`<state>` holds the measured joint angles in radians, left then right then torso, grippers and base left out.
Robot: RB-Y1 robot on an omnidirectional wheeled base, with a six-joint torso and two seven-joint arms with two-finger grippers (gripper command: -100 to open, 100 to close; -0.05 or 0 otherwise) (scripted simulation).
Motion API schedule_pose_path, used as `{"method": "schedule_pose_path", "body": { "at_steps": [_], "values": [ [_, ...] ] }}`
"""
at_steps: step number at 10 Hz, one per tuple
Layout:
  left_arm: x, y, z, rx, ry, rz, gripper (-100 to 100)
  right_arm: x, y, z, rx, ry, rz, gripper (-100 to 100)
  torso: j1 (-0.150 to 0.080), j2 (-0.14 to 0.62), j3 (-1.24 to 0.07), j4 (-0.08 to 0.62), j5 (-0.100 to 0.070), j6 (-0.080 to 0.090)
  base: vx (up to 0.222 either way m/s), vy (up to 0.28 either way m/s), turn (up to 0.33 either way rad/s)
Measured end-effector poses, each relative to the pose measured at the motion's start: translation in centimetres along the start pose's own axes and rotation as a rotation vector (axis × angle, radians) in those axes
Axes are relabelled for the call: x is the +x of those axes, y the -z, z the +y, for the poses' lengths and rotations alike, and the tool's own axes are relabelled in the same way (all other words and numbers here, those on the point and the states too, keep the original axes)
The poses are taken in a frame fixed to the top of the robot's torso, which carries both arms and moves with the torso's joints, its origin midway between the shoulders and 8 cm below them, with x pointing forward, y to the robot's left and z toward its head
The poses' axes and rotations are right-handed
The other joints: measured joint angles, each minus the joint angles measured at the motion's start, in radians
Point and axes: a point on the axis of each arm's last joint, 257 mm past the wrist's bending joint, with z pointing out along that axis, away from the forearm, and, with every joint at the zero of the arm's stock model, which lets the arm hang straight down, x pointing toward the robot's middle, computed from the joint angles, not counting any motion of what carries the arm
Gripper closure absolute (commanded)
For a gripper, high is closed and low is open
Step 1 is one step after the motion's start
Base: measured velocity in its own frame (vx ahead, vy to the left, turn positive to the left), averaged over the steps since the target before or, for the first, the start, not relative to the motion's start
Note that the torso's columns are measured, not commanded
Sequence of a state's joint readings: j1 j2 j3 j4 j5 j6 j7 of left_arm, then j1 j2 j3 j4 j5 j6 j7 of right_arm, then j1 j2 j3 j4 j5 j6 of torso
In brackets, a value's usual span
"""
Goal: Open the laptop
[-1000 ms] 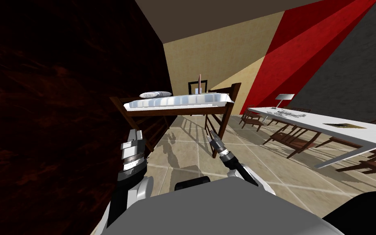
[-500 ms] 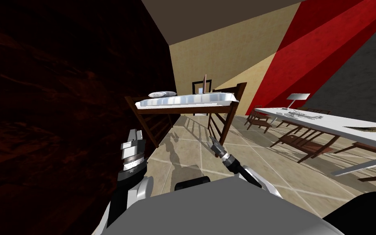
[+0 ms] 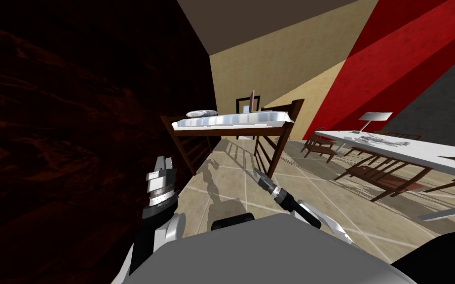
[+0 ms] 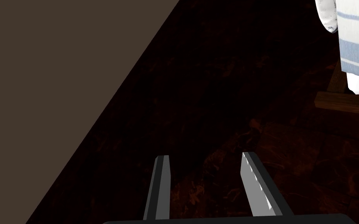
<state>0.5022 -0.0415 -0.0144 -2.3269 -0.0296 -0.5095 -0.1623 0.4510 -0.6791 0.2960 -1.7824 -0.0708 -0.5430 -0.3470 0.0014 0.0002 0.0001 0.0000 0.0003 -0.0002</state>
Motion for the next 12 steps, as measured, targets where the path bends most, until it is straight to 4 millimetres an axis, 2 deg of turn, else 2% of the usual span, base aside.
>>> {"method": "schedule_pose_path", "body": {
  "at_steps": [2,6,12],
  "values": [
    [0.0,0.0,0.0,0.0,0.0,0.0,0,-0.6,0.8,-1.3,0.048,0.019,0.027,-100,-0.003,-0.002,-0.001,0.0,0.0,0.001,-0.039,0.048,0.082],
    [0.0,0.0,0.0,0.0,0.0,0.0,0,-2.5,3.5,-5.3,0.191,0.051,0.08,-100,0.0,0.0,0.0,0.0,0.0,0.0,-0.045,0.06,0.06],
    [0.0,0.0,0.0,0.0,0.0,0.0,0,-7.9,7.5,-9.0,0.378,0.141,0.119,-100,0.0,0.001,0.0,0.0,0.0,0.0,-0.035,0.041,0.063]
  ]
}}
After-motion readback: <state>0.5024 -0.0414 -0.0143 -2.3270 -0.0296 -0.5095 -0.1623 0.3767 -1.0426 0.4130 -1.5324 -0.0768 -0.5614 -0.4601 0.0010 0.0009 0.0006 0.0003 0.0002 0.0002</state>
